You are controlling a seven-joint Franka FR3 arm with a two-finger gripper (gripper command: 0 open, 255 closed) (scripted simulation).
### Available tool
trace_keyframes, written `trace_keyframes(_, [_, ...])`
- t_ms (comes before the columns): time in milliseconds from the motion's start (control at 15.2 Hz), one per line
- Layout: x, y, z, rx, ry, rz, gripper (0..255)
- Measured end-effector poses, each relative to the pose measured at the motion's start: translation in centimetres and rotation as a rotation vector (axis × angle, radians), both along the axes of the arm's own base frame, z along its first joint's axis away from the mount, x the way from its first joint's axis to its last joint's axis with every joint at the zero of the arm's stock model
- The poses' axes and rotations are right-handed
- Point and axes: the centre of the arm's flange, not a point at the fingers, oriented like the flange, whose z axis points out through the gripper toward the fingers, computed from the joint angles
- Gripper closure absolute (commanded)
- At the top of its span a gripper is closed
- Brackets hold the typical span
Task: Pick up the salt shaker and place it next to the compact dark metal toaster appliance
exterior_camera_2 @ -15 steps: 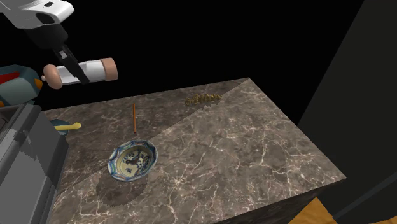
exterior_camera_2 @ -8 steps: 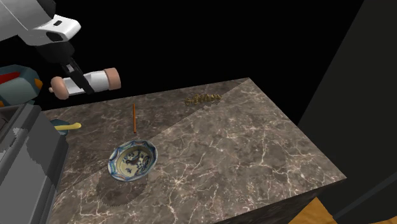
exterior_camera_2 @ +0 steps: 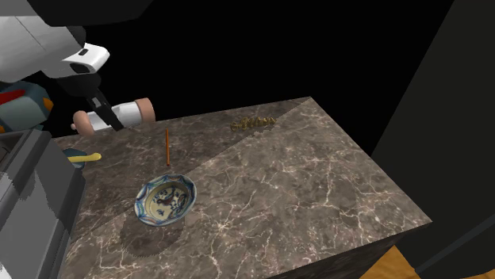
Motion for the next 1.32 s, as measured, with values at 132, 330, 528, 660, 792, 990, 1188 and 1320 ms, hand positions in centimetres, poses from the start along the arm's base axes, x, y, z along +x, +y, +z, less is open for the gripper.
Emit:
trace_keyframes(132, [0.1, 0.1, -1.0, 0.0, 0.0, 0.0, 255])
trace_keyframes(330, [0.0, 0.1, -2.7, 0.0, 0.0, 0.0, 255])
trace_keyframes(528, [0.1, 0.0, -4.1, 0.0, 0.0, 0.0, 255])
trace_keyframes(660, [0.0, 0.2, -5.2, 0.0, 0.0, 0.0, 255])
trace_keyframes(792, [-0.1, 0.1, -6.2, 0.0, 0.0, 0.0, 255])
trace_keyframes(990, [0.0, 0.1, -8.0, 0.0, 0.0, 0.0, 255])
trace_keyframes(1188, [0.0, 0.1, -8.9, 0.0, 0.0, 0.0, 255])
trace_keyframes(1320, [0.0, 0.1, -8.9, 0.0, 0.0, 0.0, 255])
